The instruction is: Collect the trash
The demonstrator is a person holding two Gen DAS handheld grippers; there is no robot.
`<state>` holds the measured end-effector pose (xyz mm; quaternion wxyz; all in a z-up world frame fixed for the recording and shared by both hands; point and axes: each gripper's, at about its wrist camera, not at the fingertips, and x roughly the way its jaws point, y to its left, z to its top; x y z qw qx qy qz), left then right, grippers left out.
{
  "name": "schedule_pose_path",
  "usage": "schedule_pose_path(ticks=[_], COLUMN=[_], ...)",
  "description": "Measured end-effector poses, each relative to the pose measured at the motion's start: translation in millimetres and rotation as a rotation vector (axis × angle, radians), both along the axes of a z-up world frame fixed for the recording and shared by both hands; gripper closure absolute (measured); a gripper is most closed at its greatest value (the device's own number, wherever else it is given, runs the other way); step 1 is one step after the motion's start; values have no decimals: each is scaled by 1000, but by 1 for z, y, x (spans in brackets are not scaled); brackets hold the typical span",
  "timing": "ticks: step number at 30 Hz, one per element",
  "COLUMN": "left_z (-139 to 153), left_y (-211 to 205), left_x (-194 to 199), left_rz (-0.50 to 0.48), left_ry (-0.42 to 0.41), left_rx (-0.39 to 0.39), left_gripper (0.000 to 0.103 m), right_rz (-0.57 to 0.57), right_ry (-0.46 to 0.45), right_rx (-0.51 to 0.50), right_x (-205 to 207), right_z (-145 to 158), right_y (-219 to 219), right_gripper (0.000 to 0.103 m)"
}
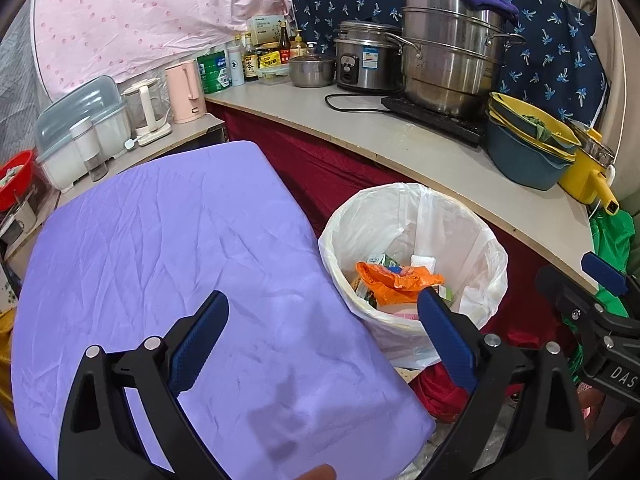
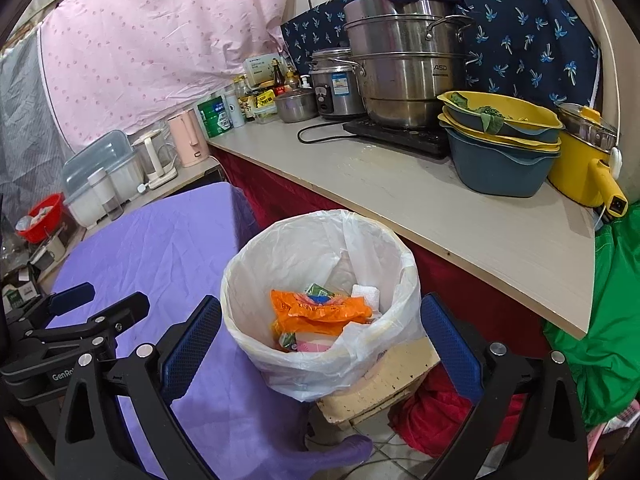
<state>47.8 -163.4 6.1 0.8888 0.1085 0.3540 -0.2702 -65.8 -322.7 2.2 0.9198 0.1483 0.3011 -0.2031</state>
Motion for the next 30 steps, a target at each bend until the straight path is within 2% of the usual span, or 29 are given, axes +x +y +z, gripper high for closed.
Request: schedule_pose_path(ticks=[7, 14, 30], left_z=[3, 7, 5], left_y=[6, 7, 7], left_x=[-6, -14, -21], left_rz=[12, 15, 16], left_ry=[-15, -33, -22], left_rx=[19, 47, 58], left_gripper=[12, 11, 11], right_rz=[9, 12, 24], right_ry=[25, 32, 44], right_rx=[-35, -24, -28], right_x=[-3, -7, -10], right_z=[1, 1, 0], right_y=[11, 12, 20], right_gripper=[7, 7, 7])
